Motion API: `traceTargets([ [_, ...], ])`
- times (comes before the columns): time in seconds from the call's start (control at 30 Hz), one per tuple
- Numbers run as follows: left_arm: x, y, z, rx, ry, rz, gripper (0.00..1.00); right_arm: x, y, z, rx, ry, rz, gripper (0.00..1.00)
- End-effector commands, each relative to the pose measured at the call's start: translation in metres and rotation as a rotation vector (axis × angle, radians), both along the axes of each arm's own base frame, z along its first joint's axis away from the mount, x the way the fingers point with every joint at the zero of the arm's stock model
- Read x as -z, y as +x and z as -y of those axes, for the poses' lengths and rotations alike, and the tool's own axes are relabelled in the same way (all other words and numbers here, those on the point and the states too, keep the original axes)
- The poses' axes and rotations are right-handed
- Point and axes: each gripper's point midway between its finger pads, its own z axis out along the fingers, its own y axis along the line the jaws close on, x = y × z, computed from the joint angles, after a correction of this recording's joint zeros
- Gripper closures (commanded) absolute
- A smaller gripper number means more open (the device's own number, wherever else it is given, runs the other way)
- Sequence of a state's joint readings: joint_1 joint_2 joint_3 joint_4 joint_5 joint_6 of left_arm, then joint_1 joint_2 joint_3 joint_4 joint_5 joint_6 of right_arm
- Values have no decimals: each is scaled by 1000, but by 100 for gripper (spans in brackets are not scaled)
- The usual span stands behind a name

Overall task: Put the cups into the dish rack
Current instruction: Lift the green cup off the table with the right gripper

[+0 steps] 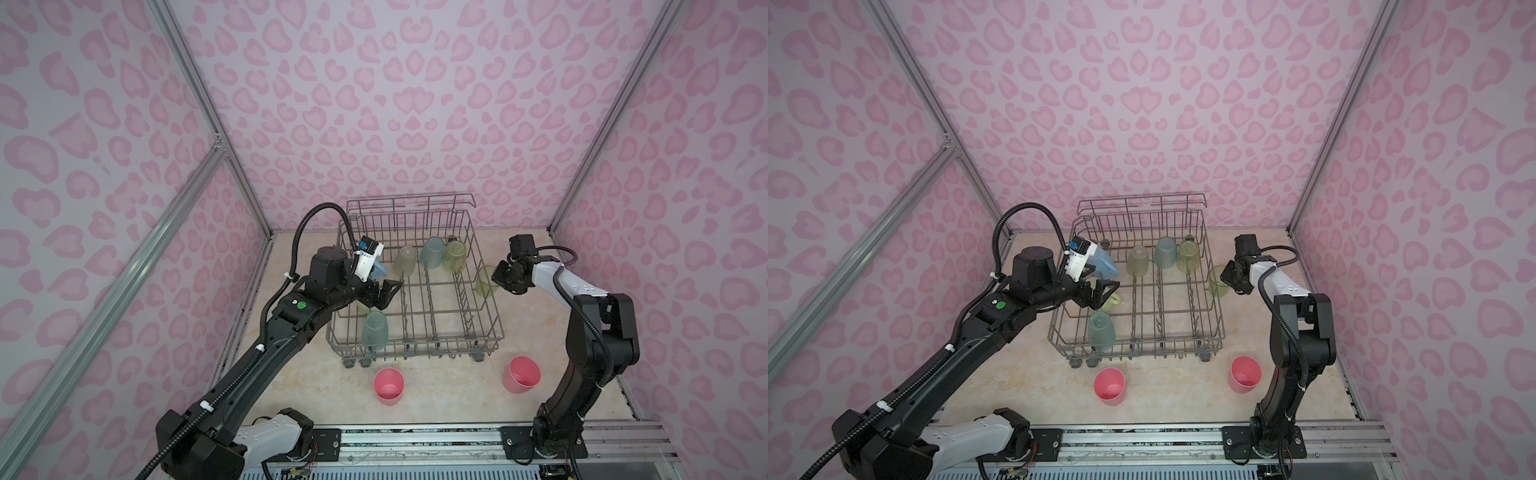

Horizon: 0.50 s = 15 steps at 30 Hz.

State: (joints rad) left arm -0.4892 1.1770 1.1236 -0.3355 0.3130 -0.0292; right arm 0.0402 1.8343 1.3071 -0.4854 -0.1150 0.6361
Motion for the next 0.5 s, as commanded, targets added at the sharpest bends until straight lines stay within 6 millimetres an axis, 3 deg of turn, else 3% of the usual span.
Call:
traceTargets([
  [0.0,-9,4,-1,-12,-4,40,3,-4,5,3,23,0,25,91],
  [0.17,-5,6,-1,-17,3,31,3,-10,5,7,37,-5,53,100],
  [0.47,-3,8,-1,-22,7,24,3,-31,1,19,59,-35,103,100],
])
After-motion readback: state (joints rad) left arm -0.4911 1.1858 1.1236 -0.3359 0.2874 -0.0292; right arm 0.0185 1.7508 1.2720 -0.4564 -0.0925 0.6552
